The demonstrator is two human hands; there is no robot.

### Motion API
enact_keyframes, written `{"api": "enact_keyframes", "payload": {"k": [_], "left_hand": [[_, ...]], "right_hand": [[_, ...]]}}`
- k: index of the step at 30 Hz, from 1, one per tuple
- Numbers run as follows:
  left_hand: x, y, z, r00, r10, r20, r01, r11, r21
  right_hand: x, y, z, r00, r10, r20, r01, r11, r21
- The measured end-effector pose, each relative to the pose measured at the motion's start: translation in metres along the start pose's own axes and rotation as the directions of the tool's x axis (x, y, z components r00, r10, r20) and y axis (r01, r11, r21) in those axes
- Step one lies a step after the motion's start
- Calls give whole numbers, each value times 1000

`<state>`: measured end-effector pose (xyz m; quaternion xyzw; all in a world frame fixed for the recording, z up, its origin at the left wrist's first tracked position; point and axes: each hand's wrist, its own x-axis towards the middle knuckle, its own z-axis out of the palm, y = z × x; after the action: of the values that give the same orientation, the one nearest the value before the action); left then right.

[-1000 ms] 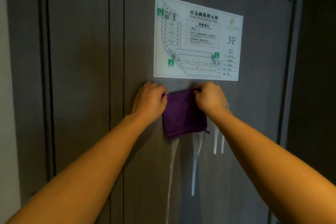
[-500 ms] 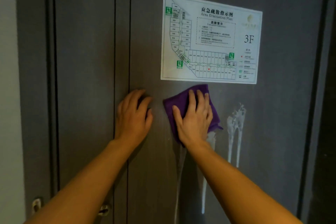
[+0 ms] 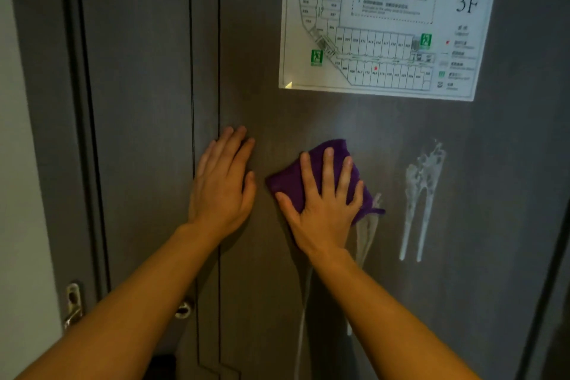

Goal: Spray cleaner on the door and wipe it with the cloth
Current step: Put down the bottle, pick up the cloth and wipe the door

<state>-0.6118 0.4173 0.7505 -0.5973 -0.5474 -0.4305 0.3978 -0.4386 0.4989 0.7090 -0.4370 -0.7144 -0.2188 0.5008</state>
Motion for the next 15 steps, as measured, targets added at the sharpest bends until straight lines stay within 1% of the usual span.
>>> {"api": "enact_keyframes", "payload": {"k": [3, 6, 8, 10, 11, 12, 13, 15], "left_hand": [[-6, 10, 4, 1000, -15, -17, 14, 1000, -25], [-9, 26, 11, 999, -40, -1, 40, 998, -38], [-9, 37, 16, 998, -57, 16, 57, 998, -20], [-12, 44, 21, 996, -79, 47, 78, 996, 32], [-14, 46, 23, 994, -90, 61, 85, 994, 67], [-17, 48, 25, 992, -99, 72, 91, 990, 104], [-19, 49, 27, 991, -110, 82, 98, 985, 140], [-23, 52, 30, 987, -134, 94, 114, 974, 195]], "right_hand": [[-25, 7, 15, 997, -76, -23, 76, 997, 10], [-48, 19, 25, 982, -184, -45, 186, 982, 40], [-59, 34, 26, 963, -264, -53, 269, 956, 115], [-65, 48, 20, 939, -343, -21, 339, 915, 220], [-66, 54, 15, 931, -365, -3, 351, 894, 276], [-66, 61, 8, 934, -357, 8, 333, 880, 340], [-64, 68, 0, 951, -309, 9, 279, 870, 406], [-53, 86, -19, 990, -139, -23, 131, 850, 509]]}}
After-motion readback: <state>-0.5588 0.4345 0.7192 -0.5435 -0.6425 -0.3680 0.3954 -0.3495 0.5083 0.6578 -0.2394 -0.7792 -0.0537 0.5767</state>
